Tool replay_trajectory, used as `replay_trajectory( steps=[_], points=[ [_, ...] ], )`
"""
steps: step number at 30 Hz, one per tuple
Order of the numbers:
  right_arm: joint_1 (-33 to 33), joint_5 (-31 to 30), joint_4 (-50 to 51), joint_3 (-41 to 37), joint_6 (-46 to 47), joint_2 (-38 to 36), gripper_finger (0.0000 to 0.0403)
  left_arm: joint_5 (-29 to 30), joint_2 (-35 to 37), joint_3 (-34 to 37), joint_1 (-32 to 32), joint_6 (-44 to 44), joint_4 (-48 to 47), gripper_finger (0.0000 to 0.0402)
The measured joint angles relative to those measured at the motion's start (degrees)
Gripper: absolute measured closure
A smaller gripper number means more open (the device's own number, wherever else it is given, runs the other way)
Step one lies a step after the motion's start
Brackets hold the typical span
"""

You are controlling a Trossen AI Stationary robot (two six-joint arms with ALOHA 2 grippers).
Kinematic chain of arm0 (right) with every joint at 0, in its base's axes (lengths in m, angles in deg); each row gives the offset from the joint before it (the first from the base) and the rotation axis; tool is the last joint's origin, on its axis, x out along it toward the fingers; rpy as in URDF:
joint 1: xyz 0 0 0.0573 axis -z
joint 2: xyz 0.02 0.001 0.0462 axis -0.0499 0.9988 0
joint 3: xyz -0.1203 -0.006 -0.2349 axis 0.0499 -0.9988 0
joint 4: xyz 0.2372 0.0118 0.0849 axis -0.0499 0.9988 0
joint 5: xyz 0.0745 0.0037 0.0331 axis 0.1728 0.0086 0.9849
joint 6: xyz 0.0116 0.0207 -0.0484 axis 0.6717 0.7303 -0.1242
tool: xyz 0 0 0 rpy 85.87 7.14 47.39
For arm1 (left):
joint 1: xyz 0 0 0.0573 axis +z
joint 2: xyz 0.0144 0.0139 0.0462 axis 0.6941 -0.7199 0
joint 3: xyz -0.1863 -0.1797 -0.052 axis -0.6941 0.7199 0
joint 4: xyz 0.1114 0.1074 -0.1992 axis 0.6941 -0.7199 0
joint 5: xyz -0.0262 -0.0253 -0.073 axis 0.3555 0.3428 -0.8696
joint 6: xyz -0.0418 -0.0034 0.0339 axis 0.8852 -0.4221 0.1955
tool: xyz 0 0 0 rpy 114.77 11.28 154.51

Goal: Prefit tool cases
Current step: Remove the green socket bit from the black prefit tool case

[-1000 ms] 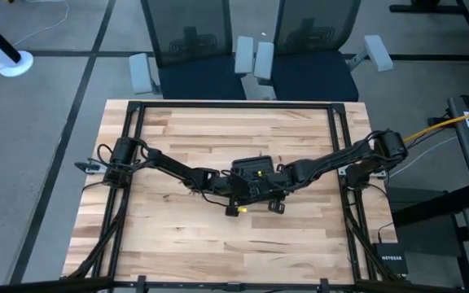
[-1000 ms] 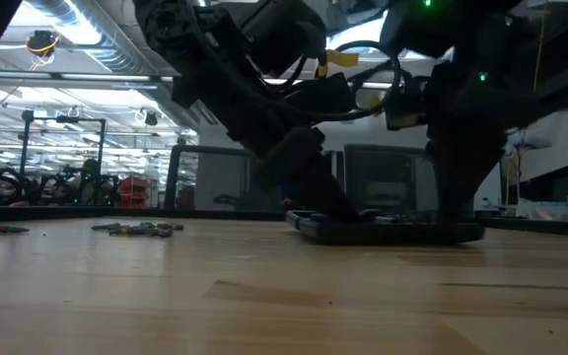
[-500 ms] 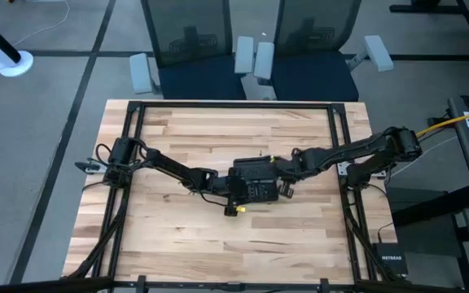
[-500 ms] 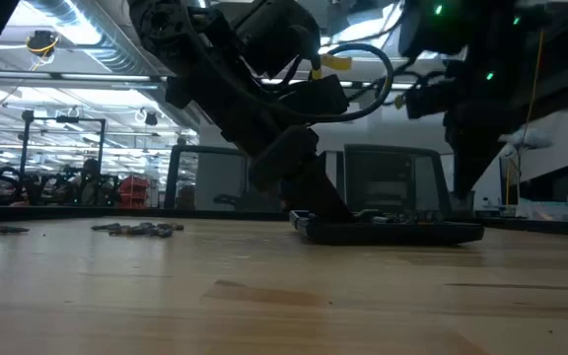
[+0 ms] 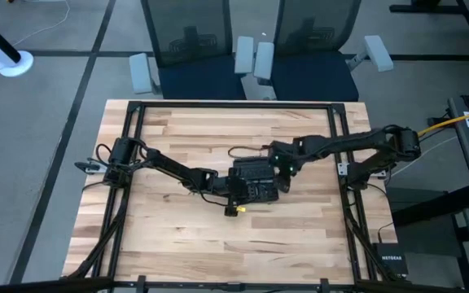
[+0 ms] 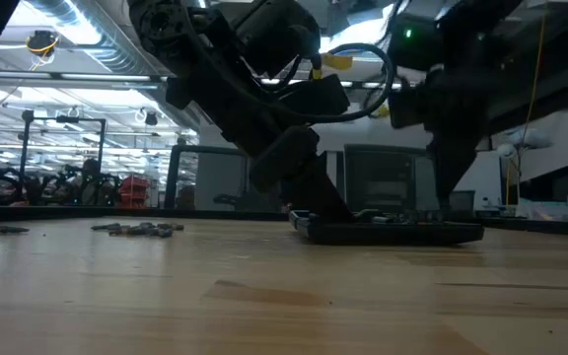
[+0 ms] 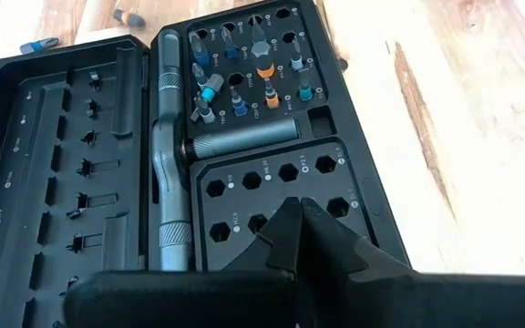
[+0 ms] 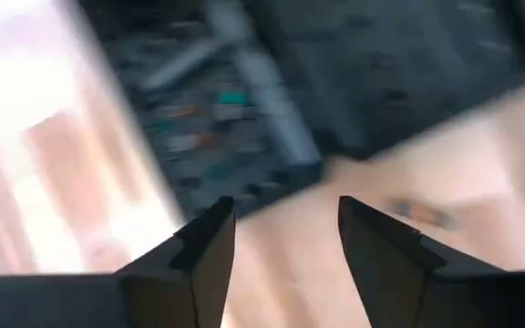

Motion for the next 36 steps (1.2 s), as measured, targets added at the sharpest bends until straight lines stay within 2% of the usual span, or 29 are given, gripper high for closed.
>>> replay_trajectory(
  steps=[3, 8, 13, 28, 30, 33, 36],
  points=[
    [-4.93, -1.30, -2.69, 0.17, -0.40, 0.00, 0.0224, -0.02, 0.00, 0.02, 0.37, 0.04, 0.13, 0.0401],
    [-10.85, -8.31, -7.06, 0.25, -0.43, 1.62, 0.0266, -0.17, -0.07, 0.08, 0.70, 0.51, 1.56, 0.0401],
    [-11.21, -9.08, -7.21, 0.23, -0.39, 4.46, 0.0287, -0.15, -0.15, 0.13, 0.85, 0.51, 3.21, 0.0401],
    [-11.13, -11.76, -6.90, 0.30, -5.28, 8.64, 0.0292, -0.02, -0.15, 0.13, 0.85, 0.53, 3.69, 0.0401],
    [-11.13, -12.32, -7.20, 0.32, -4.73, 8.90, 0.0314, 0.13, -0.15, 0.13, 0.85, 0.53, 3.69, 0.0401],
    [-11.09, -11.79, -6.75, 1.00, -3.09, 9.04, 0.0380, 0.18, -0.15, 0.13, 0.89, 0.51, 3.71, 0.0401],
    [-11.09, -11.77, -2.70, 3.16, -3.17, 9.09, 0.0391, 0.18, -0.15, 0.08, 0.90, 0.51, 3.98, 0.0401]
  ],
)
